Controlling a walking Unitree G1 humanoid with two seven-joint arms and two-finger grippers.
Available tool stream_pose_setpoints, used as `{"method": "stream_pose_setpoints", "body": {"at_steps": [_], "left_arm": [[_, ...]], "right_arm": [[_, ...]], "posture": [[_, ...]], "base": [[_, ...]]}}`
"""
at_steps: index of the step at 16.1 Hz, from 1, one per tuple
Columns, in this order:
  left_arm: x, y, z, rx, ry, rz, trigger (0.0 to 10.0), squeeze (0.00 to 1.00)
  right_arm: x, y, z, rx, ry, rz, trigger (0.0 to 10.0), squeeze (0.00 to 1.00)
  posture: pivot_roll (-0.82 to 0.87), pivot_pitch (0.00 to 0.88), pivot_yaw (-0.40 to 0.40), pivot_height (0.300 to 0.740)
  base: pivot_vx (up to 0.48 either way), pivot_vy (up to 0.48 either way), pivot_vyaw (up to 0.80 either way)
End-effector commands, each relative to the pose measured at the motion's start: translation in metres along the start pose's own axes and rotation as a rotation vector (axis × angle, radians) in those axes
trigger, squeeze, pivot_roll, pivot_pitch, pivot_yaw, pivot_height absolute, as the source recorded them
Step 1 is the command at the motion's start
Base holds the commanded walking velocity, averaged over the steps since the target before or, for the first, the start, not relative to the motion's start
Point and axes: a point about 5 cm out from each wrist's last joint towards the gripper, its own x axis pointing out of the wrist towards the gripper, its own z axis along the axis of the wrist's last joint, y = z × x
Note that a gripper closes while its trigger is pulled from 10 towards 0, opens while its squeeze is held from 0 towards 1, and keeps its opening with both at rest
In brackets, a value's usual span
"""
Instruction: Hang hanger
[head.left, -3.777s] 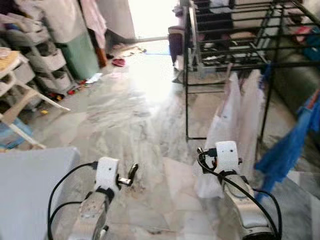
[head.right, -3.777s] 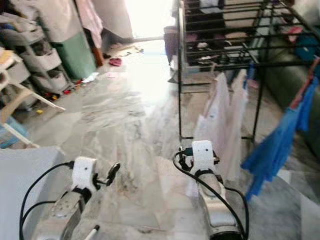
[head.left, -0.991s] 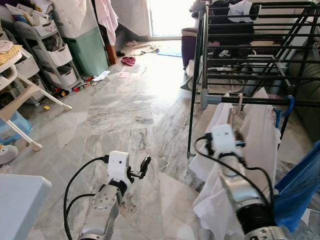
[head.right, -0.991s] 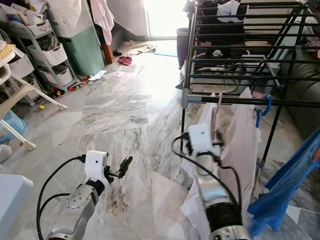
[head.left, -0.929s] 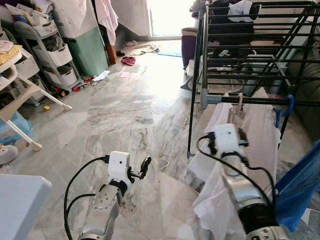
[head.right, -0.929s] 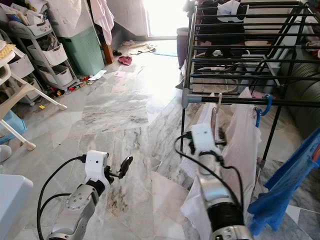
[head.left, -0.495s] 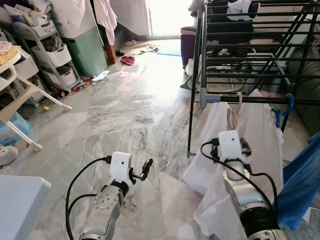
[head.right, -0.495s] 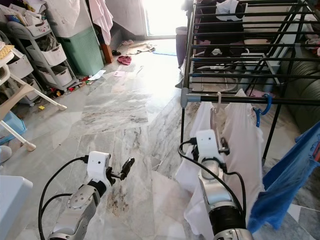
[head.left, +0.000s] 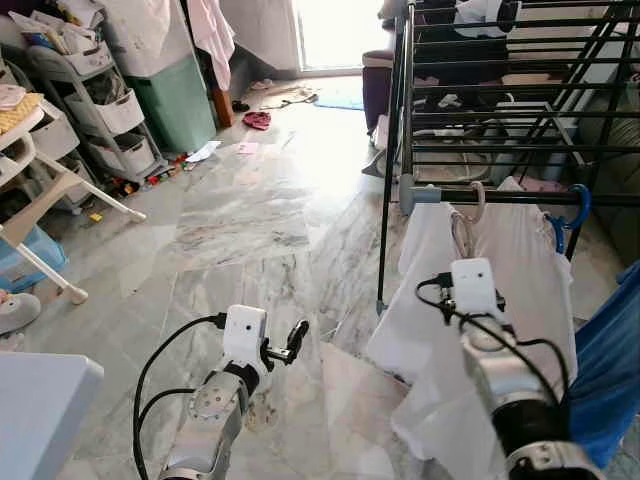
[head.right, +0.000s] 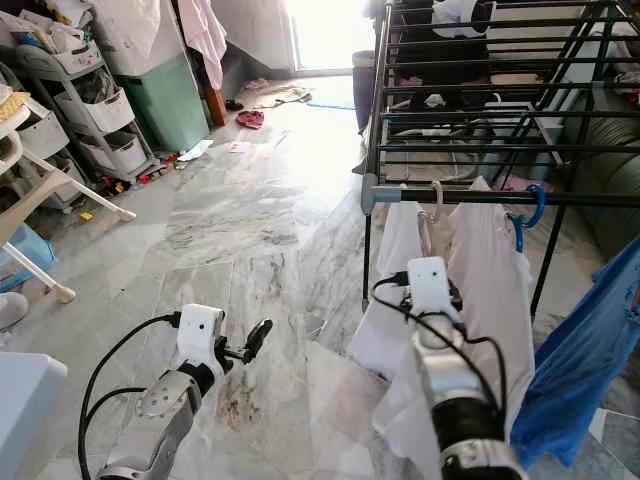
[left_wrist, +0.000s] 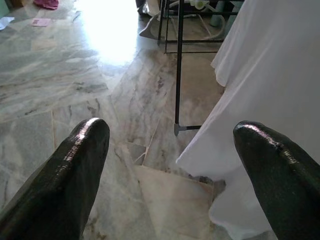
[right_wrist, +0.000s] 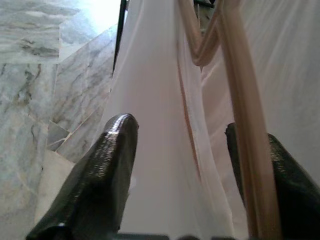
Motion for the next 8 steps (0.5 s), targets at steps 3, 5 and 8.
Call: {"method": "stream_pose_setpoints", "body": {"at_steps": [3, 5, 8], "left_arm": [[0.000, 0.003, 0.000, 0.027, 0.020, 0.004, 10.0, 0.00], [-0.001, 0.002, -0.001, 0.028, 0.023, 0.006, 10.0, 0.00], [-0.002, 0.004, -0.003, 0.034, 0.037, 0.018, 10.0, 0.00]], "right_arm": [[0.009, -0.011, 0.011, 0.026, 0.005, 0.015, 0.0, 0.00], [0.011, -0.014, 0.013, 0.043, 0.012, 0.034, 0.0, 0.00], [0.014, -0.024, 0.017, 0.049, 0.015, 0.091, 0.0, 0.00]], "posture": [[-0.14, 0.000, 0.112, 0.740], [-0.14, 0.000, 0.109, 0.740], [-0.13, 0.000, 0.106, 0.740]], "base": [[0.000, 0.000, 0.00], [0.000, 0.000, 0.00], [0.000, 0.000, 0.00]]}}
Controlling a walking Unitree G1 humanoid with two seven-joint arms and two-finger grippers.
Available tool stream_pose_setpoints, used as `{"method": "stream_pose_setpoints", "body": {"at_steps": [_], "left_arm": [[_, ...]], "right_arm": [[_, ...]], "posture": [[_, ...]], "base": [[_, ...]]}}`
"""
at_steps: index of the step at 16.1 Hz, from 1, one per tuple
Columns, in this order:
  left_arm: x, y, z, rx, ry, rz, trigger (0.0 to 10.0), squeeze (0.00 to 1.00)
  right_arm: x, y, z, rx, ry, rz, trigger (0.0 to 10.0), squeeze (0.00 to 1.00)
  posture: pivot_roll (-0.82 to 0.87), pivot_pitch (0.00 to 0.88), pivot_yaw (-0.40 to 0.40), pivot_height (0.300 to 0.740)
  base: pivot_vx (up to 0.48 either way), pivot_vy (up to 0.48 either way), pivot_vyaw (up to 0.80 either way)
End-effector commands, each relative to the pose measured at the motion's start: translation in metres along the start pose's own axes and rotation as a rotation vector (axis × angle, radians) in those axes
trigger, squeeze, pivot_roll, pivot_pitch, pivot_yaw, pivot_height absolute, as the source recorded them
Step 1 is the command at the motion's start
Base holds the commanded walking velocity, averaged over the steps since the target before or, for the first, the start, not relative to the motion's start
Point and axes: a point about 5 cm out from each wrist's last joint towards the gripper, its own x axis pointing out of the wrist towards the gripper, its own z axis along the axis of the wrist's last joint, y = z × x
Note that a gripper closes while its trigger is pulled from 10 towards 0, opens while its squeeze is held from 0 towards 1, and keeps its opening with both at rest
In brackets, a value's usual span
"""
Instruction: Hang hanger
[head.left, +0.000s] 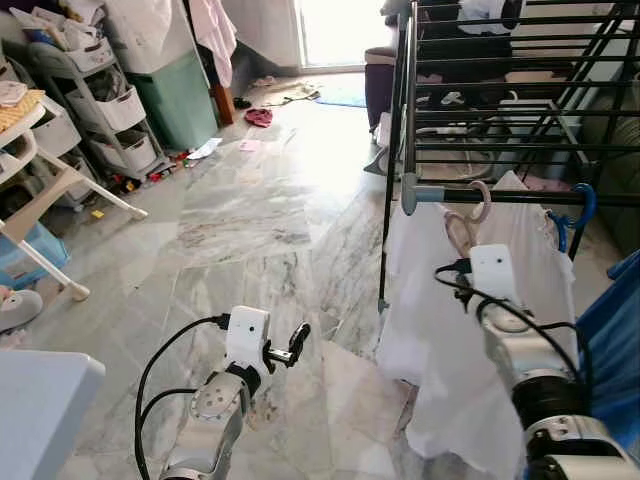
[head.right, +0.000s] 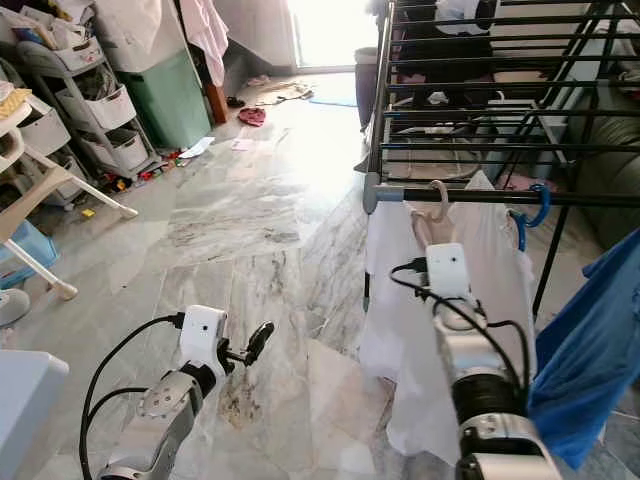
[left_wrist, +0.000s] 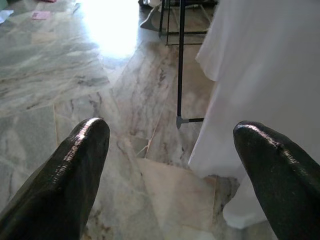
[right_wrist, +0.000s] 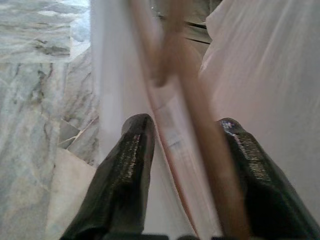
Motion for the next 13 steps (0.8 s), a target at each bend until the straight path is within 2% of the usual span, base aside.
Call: {"method": "stream_pose_setpoints", "body": {"at_steps": [1, 8, 9, 10, 11, 12, 13], "left_arm": [[-0.003, 0.005, -0.001, 0.017, 0.016, 0.025, 10.0, 0.00], [-0.002, 0.007, -0.003, 0.030, 0.035, 0.037, 10.0, 0.00], [-0.002, 0.007, -0.003, 0.033, 0.036, 0.037, 10.0, 0.00], [-0.002, 0.007, -0.003, 0.036, 0.037, 0.038, 10.0, 0.00], [-0.002, 0.007, -0.003, 0.037, 0.038, 0.038, 10.0, 0.00], [-0.002, 0.007, -0.004, 0.038, 0.040, 0.038, 10.0, 0.00], [-0.002, 0.007, -0.004, 0.039, 0.044, 0.038, 10.0, 0.00]], "right_arm": [[0.002, -0.001, 0.007, 0.012, -0.004, 0.040, 0.0, 0.00], [-0.002, -0.022, 0.005, -0.003, 0.007, 0.142, 0.0, 0.00], [-0.003, -0.022, 0.004, -0.017, 0.006, 0.166, 8.0, 0.00], [-0.004, -0.023, 0.002, -0.020, 0.006, 0.186, 10.0, 0.00], [-0.004, -0.023, 0.002, -0.019, 0.004, 0.194, 10.0, 0.00], [-0.004, -0.025, 0.002, -0.010, 0.007, 0.202, 10.0, 1.00], [-0.004, -0.026, 0.002, -0.014, 0.007, 0.195, 10.0, 1.00]], "posture": [[-0.13, 0.000, 0.106, 0.740], [-0.14, 0.000, 0.109, 0.740], [-0.14, 0.000, 0.109, 0.740], [-0.14, 0.000, 0.109, 0.740], [-0.14, 0.000, 0.110, 0.740], [-0.14, 0.000, 0.111, 0.740], [-0.14, 0.000, 0.111, 0.740]], "base": [[0.000, 0.000, 0.00], [0.000, 0.000, 0.00], [0.000, 0.000, 0.00], [0.000, 0.000, 0.00], [0.000, 0.000, 0.00], [0.000, 0.000, 0.00], [0.000, 0.000, 0.00]]}}
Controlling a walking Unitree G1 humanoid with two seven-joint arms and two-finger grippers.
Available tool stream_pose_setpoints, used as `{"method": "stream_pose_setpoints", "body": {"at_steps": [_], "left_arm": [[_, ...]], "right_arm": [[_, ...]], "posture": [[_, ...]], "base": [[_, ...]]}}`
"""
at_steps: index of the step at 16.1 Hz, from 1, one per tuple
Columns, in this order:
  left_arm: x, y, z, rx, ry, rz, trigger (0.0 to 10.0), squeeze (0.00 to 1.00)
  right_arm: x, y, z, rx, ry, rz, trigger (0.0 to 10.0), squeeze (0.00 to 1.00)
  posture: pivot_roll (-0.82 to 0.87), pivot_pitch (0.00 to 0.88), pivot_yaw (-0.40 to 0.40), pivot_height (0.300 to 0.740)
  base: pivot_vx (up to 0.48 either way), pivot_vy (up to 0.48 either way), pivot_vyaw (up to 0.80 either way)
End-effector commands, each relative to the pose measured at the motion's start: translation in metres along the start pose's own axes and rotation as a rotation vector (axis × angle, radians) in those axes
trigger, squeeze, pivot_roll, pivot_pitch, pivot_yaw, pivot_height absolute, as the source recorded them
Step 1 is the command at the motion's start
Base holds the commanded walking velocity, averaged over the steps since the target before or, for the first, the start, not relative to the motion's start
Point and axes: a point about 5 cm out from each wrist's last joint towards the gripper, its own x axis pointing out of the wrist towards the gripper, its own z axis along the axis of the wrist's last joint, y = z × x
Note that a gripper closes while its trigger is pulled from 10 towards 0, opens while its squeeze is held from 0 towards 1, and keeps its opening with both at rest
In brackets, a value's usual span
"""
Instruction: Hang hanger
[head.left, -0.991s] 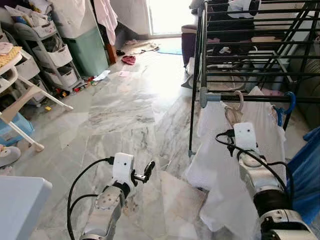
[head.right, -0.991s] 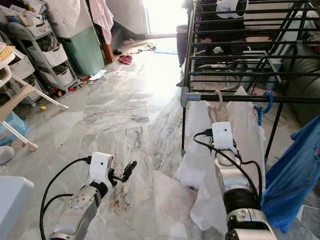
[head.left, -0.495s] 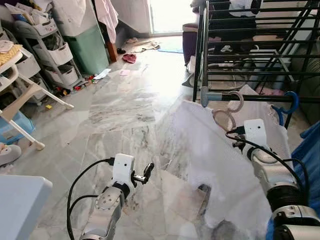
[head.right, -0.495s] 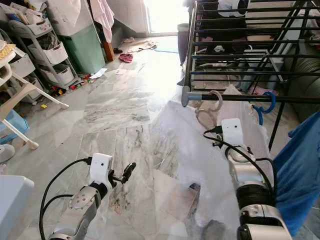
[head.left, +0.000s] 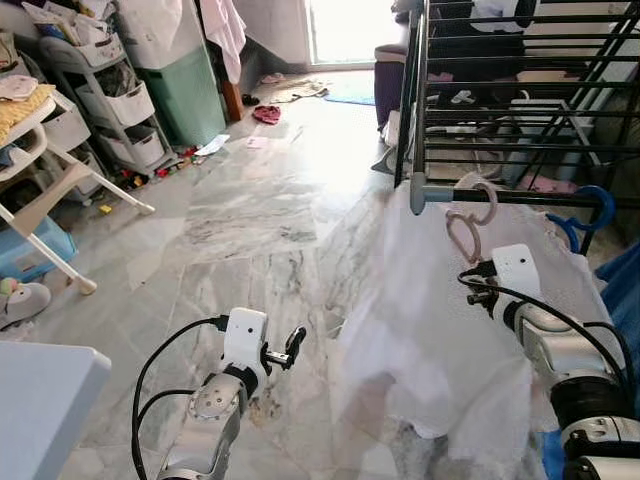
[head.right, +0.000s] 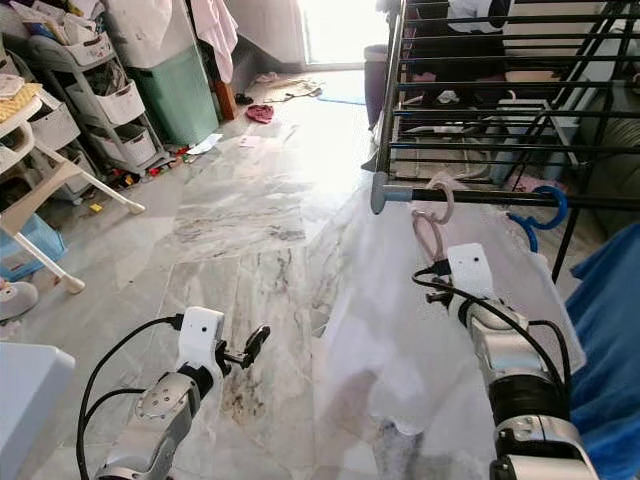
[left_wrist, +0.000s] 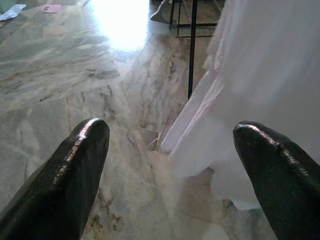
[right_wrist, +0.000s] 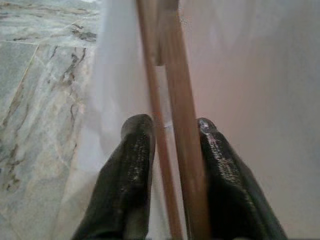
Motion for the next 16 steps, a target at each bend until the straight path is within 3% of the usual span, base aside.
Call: {"method": "stream_pose_setpoints", "body": {"at_steps": [1, 9, 11, 13, 16], "left_arm": [[-0.0013, 0.0041, -0.0024, 0.018, 0.020, 0.013, 10.0, 0.00], [-0.0003, 0.0055, -0.0021, 0.042, 0.031, 0.009, 10.0, 0.00], [-0.0008, 0.0053, -0.0031, 0.044, 0.033, 0.010, 10.0, 0.00], [-0.0013, 0.0052, -0.0038, 0.045, 0.036, 0.011, 10.0, 0.00], [-0.0010, 0.0046, -0.0048, 0.047, 0.043, 0.010, 10.0, 0.00]], "right_arm": [[-0.0006, 0.0004, 0.0061, -0.003, -0.024, 0.006, 10.0, 1.00], [-0.0001, -0.0041, 0.0088, -0.030, -0.032, -0.021, 10.0, 1.00], [-0.0011, -0.0024, 0.0112, -0.014, -0.042, 0.020, 10.0, 0.12], [-0.0023, -0.0059, 0.0117, -0.017, -0.045, 0.014, 10.0, 0.00], [-0.0029, -0.0095, 0.0090, -0.016, -0.037, 0.005, 10.0, 0.00]], "posture": [[-0.14, 0.000, 0.112, 0.740], [-0.14, 0.000, 0.118, 0.740], [-0.14, 0.000, 0.114, 0.740], [-0.14, 0.000, 0.113, 0.740], [-0.14, 0.000, 0.115, 0.740]], "base": [[0.000, 0.000, 0.00], [0.000, 0.000, 0.00], [0.000, 0.000, 0.00], [0.000, 0.000, 0.00], [0.000, 0.000, 0.00]]}}
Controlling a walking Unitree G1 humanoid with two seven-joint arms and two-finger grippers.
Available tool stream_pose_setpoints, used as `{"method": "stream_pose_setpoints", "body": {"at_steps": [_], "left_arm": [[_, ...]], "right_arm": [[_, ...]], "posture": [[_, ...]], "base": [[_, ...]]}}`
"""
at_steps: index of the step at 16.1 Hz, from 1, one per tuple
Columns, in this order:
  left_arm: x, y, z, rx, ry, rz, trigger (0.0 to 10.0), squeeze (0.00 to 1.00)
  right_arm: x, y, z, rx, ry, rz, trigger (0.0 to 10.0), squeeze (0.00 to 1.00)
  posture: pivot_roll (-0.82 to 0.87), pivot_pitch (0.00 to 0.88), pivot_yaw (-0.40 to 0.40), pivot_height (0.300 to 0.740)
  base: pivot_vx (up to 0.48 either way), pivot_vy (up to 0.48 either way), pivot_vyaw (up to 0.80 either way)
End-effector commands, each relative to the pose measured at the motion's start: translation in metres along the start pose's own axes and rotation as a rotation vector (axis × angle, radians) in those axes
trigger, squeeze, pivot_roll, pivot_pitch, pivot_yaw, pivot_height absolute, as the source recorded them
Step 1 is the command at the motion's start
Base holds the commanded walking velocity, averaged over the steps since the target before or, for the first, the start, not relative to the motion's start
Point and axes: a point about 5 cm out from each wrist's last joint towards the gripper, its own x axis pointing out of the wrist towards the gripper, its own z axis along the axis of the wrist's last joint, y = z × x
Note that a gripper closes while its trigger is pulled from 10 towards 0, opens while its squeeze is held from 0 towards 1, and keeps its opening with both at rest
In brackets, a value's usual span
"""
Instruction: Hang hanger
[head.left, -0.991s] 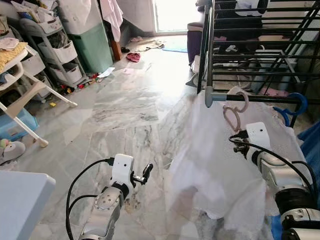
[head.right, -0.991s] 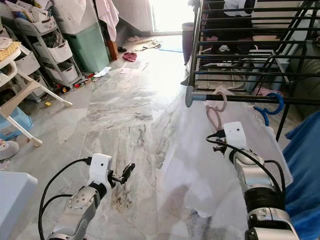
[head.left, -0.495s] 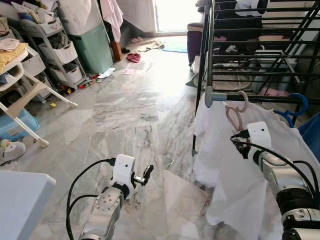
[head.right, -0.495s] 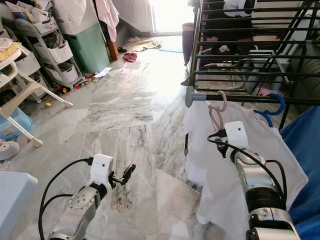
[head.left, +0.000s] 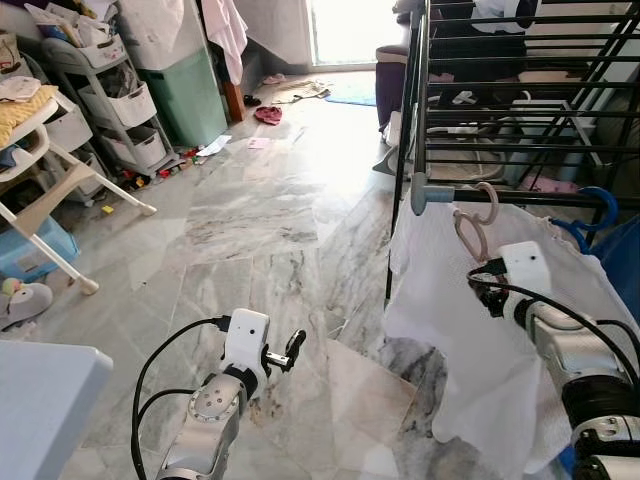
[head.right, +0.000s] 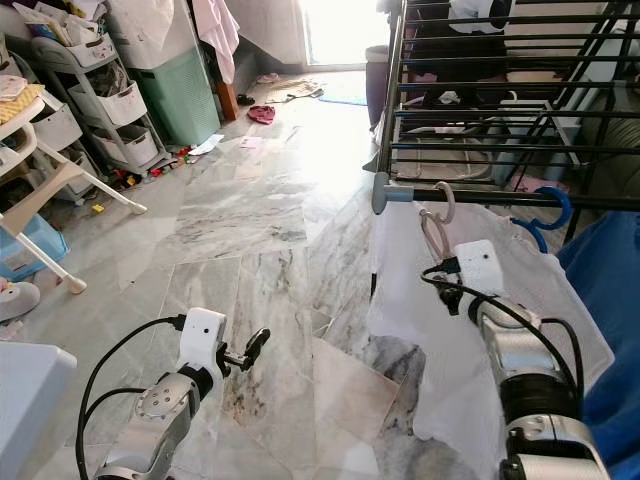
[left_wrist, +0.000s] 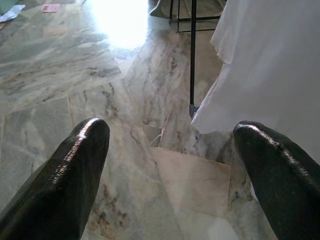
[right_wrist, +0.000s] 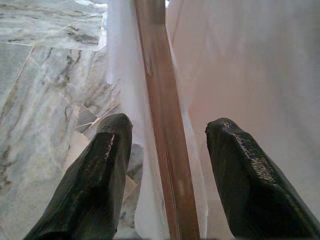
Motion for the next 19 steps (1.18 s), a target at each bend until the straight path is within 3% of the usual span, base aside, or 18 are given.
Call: {"method": "stream_pose_setpoints", "body": {"at_steps": [1, 2, 3, 12, 14, 16, 17, 18, 19], "left_arm": [[-0.001, 0.004, -0.003, 0.016, 0.026, 0.015, 10.0, 0.00], [-0.001, 0.005, -0.003, 0.017, 0.027, 0.015, 10.0, 0.00], [-0.001, 0.005, -0.004, 0.018, 0.029, 0.016, 10.0, 0.00], [0.000, 0.006, -0.006, 0.029, 0.049, 0.016, 10.0, 0.00], [0.000, 0.006, -0.006, 0.030, 0.051, 0.016, 10.0, 0.00], [0.001, 0.004, -0.007, 0.033, 0.057, 0.012, 10.0, 0.00], [0.001, 0.004, -0.007, 0.033, 0.058, 0.011, 10.0, 0.00], [0.001, 0.004, -0.007, 0.033, 0.058, 0.010, 10.0, 0.00], [0.001, 0.004, -0.007, 0.033, 0.059, 0.011, 10.0, 0.00]], "right_arm": [[0.000, 0.002, 0.006, 0.010, -0.026, 0.018, 10.0, 0.00], [0.000, 0.002, 0.006, 0.019, -0.027, 0.022, 2.1, 0.00], [0.000, 0.002, 0.004, 0.025, -0.022, 0.027, 0.0, 0.00], [0.000, 0.005, 0.007, 0.085, -0.032, 0.099, 0.0, 0.00], [0.000, 0.003, 0.007, 0.079, -0.033, 0.087, 0.0, 0.00], [0.000, -0.001, 0.008, 0.087, -0.037, -0.010, 0.0, 0.00], [0.000, 0.000, 0.009, 0.108, -0.045, -0.040, 6.8, 0.00], [0.000, 0.004, 0.008, 0.116, -0.046, -0.047, 6.8, 0.00], [0.000, 0.009, 0.008, 0.122, -0.053, -0.038, 5.9, 0.00]], "posture": [[-0.14, 0.000, 0.117, 0.740], [-0.14, 0.000, 0.117, 0.740], [-0.14, 0.000, 0.118, 0.740], [-0.14, 0.000, 0.119, 0.740], [-0.14, 0.000, 0.120, 0.740], [-0.14, 0.000, 0.123, 0.740], [-0.14, 0.000, 0.123, 0.740], [-0.14, 0.000, 0.122, 0.740], [-0.14, 0.000, 0.122, 0.740]], "base": [[0.000, 0.000, 0.00], [0.000, 0.000, 0.00], [0.000, 0.000, 0.00], [0.000, 0.000, 0.00], [0.000, 0.000, 0.00], [0.000, 0.000, 0.00], [0.000, 0.000, 0.00], [0.000, 0.000, 0.00], [0.000, 0.000, 0.00]]}}
